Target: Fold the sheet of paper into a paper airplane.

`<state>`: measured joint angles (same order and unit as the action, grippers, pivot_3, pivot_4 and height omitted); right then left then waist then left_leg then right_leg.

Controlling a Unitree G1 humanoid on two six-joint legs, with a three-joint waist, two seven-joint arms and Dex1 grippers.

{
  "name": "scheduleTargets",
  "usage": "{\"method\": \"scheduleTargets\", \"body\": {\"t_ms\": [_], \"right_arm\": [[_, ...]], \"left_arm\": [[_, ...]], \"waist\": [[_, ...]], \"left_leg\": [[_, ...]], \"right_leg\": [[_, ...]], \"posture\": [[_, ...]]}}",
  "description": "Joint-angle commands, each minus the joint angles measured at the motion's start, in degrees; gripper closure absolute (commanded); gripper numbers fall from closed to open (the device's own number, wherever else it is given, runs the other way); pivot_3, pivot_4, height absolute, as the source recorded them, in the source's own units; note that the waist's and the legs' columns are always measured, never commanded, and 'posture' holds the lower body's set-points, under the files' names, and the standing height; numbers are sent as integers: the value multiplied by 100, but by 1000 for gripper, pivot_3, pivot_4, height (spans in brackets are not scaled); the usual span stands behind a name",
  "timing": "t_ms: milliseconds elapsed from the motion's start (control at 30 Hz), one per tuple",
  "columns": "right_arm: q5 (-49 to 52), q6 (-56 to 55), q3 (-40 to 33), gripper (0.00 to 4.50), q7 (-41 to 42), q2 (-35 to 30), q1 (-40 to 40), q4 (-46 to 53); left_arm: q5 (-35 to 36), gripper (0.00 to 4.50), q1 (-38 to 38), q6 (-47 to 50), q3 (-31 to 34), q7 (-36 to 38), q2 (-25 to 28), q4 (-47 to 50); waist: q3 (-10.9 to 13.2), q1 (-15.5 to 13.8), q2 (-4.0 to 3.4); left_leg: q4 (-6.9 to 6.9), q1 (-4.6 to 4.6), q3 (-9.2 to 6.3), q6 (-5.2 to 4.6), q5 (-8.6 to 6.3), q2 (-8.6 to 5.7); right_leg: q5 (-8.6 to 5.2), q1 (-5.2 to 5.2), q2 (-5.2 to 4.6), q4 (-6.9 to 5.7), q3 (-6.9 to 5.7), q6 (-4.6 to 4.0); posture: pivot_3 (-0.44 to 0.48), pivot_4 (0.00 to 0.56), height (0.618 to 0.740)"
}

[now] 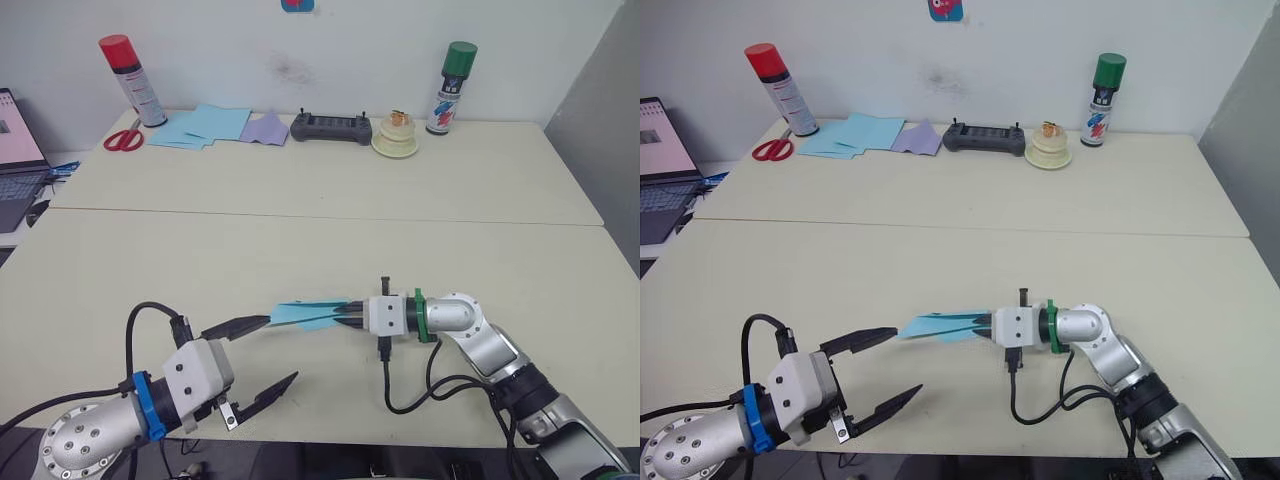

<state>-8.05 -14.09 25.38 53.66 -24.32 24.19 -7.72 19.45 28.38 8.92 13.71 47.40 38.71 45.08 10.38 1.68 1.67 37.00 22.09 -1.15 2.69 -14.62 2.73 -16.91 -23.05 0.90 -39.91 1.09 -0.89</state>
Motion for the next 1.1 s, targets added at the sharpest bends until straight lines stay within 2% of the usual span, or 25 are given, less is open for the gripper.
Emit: {"method": "scheduleTargets", "body": {"t_ms": [33, 400, 433, 500, 667, 833, 933, 1033, 1100], "right_arm": [[-91, -179, 17, 3906, -76, 76, 221, -76], [-365, -406, 121, 3906, -252, 284, 563, -504], [-308, -375, 120, 4101, -189, 311, 579, -536], [-204, -299, 102, 4478, -77, 347, 637, -588], [28, 31, -43, 4478, 142, 299, 680, -563], [674, 1409, -399, 4478, 597, -71, 481, 293], [1285, 3212, -769, 4478, 860, -580, 257, 1408], [1596, 4562, -847, 4478, 977, -1090, 24, 2190], [1717, 5007, -910, 4478, 829, -1155, -92, 2387]], "left_arm": [[54, 0, -44, 3, -50, -65, -13, 157], [33, 0, -91, -22, -85, -87, -31, 89], [34, 0, -97, -31, -82, -76, -29, 73], [194, 0, -137, 101, -26, -66, -17, 56], [1165, 0, -457, 920, 436, -166, 113, 83], [1986, 0, -1097, 1676, 951, -187, 582, -69], [2409, 0, -1314, 2105, 1283, 133, 1066, -360], [2379, 0, -1219, 2148, 1317, 461, 1280, -583], [2223, 0, -1257, 2034, 1206, 547, 1268, -730]], "waist": [[0, 0, 0], [-1, 2, 1], [-1, 2, 1], [0, 2, 1], [-1, 2, 1], [-1, -22, 1], [0, -35, 0], [1, -7, -1], [1, 23, -1]], "left_leg": [[0, 0, 1, 0, 0, 0], [-1, -6, 3, 0, 0, 0], [-1, -6, 4, 0, 0, 0], [0, -7, 4, 0, 0, 0], [0, -7, 0, 0, 0, 1], [2, -5, -9, 0, 1, 0], [4, -6, -19, 0, 1, -1], [0, -14, -22, 0, 0, -3], [-5, -16, -20, 0, 0, -1]], "right_leg": [[1, 0, 0, 0, 0, -2], [12, 2, 0, -4, 2, -22], [12, 2, 0, -4, 3, -22], [13, 2, 0, -4, 3, -22], [12, 3, 0, -5, -1, -21], [13, 8, -1, -5, -7, -22], [12, 15, -4, -4, -13, -22], [11, 17, -7, -1, -6, -19], [2, 14, -6, 1, -3, -6]], "posture": [[0, 150, 740], [0, 150, 740], [0, 150, 740], [0, 150, 740], [0, 150, 740], [0, 150, 740], [0, 150, 740], [0, 150, 740], [0, 150, 740]]}}
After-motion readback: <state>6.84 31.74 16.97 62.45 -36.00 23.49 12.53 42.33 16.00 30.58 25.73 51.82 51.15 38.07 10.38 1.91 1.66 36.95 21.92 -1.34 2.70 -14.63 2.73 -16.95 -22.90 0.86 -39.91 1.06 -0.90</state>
